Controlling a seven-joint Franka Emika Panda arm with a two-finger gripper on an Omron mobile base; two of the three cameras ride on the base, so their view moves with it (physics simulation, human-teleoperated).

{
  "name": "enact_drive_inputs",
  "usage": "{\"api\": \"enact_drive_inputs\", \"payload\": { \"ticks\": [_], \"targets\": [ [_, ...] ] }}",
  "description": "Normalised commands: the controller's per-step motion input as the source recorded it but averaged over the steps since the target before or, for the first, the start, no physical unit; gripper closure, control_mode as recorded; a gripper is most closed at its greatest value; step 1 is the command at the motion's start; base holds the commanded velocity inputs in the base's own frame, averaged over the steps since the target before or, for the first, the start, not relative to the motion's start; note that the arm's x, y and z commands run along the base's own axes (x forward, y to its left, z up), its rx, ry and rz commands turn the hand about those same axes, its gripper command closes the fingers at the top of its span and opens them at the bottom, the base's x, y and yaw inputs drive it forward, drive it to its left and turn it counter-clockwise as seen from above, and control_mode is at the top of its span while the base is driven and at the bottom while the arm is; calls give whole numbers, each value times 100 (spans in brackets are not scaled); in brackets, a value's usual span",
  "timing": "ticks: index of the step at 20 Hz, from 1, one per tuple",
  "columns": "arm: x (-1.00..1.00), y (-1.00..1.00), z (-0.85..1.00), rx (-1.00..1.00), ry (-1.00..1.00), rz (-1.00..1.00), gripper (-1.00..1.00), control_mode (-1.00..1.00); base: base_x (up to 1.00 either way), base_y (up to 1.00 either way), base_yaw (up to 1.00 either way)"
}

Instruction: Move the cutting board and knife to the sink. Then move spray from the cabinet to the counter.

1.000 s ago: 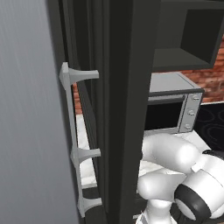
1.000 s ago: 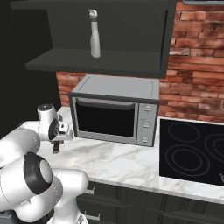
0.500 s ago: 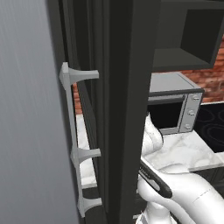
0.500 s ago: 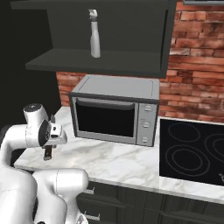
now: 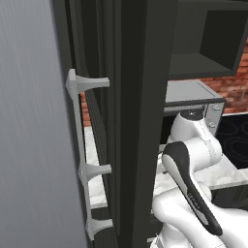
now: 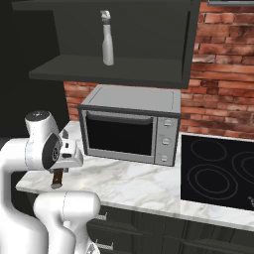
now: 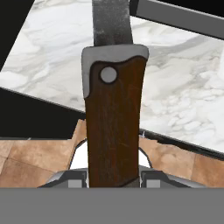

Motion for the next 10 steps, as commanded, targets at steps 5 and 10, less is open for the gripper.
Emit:
{"api": "enact_drive_inputs", "payload": {
  "ticks": [5,10],
  "targets": [
    [-83,-47,62,0,0,8,100,-100,0,0,0],
    [-56,-35,57,-2,0,5,100,-100,0,0,0]
  ]
}}
